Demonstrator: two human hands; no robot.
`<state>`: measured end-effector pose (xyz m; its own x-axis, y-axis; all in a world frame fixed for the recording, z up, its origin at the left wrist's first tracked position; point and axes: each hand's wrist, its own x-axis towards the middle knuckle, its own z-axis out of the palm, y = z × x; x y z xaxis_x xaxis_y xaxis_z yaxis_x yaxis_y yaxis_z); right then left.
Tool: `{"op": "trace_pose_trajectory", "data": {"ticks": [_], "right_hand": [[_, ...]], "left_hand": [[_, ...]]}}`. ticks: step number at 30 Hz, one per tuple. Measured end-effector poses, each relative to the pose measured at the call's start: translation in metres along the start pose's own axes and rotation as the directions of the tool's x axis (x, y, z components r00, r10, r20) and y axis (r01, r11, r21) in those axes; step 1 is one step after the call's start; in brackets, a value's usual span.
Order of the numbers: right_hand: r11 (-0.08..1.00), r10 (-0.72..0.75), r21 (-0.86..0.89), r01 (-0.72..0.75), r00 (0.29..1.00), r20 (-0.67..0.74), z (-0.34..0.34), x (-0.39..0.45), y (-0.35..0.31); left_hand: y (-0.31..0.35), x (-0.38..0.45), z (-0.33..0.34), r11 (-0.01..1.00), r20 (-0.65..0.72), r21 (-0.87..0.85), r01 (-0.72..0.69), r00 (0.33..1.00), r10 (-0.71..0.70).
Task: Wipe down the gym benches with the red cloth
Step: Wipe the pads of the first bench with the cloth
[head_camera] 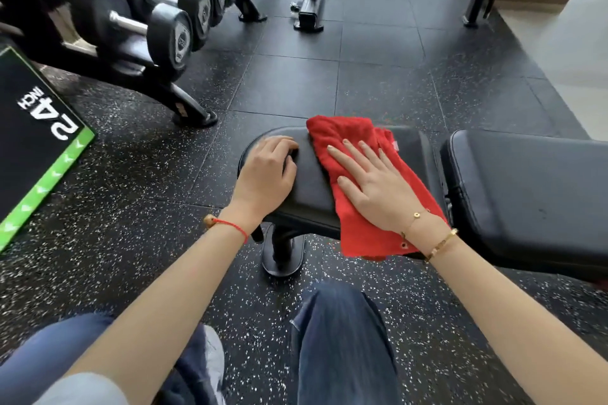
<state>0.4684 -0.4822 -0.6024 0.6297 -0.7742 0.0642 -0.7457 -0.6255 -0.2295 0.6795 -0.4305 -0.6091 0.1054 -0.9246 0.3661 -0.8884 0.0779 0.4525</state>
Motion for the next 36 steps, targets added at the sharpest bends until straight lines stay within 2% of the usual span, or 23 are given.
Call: {"op": "trace_pose_trajectory", "data": {"ticks": [4,6,11,15,17,19,22,24,27,30,33,36], "right_hand": [[0.991,0.128,-0.025,-0.128,0.992,0.012,0.005,0.039,-0.010],[0.990,0.135,-0.031,-0.134,0.991,0.024,0.009,0.070,-0.029],[0.996,-0.076,-0.036,0.078,0.996,0.052,0.027,0.079,-0.097],[0.976,-0.217,-0.023,0.218,0.976,0.020,0.029,0.024,-0.095],[0.984,-0.178,-0.026,0.178,0.984,-0.011,0.023,0.008,-0.072],[0.998,-0.066,-0.019,0.065,0.998,-0.023,0.015,0.011,-0.042],[0.992,0.124,-0.027,-0.125,0.992,-0.018,0.005,0.047,-0.012],[0.978,0.199,-0.068,-0.199,0.980,-0.006,0.002,0.072,-0.010],[0.986,0.156,-0.063,-0.155,0.988,0.006,0.004,0.066,-0.020],[0.994,0.078,-0.071,-0.078,0.997,0.000,0.003,0.015,-0.018],[0.982,0.150,-0.110,-0.152,0.988,-0.025,-0.002,-0.023,0.002],[0.963,0.264,-0.053,-0.264,0.965,-0.008,-0.010,-0.019,0.029]], "left_hand": [[-0.009,-0.004,-0.009,0.999,-0.039,0.023,0.026,0.999,-0.025],[-0.016,-0.006,-0.017,0.997,-0.069,0.050,0.063,0.996,-0.059],[-0.036,-0.007,-0.036,0.984,-0.160,0.102,0.145,0.979,-0.128],[-0.041,-0.011,-0.040,0.982,-0.202,0.099,0.160,0.970,-0.138],[-0.038,-0.012,-0.037,0.984,-0.186,0.085,0.154,0.973,-0.136],[-0.031,-0.011,-0.031,0.988,-0.156,0.078,0.136,0.980,-0.123],[-0.018,-0.009,-0.022,0.992,-0.117,0.076,0.104,0.989,-0.095],[-0.007,-0.006,-0.018,0.994,-0.098,0.066,0.088,0.992,-0.081],[0.009,0.000,-0.012,0.997,-0.073,0.053,0.050,0.996,-0.046],[0.025,0.004,-0.004,0.999,-0.049,0.039,-0.006,0.999,0.008],[0.041,0.006,0.009,0.999,-0.026,0.025,-0.033,0.999,0.033],[0.058,0.009,0.022,0.998,0.010,0.031,-0.063,0.998,0.063]]}}
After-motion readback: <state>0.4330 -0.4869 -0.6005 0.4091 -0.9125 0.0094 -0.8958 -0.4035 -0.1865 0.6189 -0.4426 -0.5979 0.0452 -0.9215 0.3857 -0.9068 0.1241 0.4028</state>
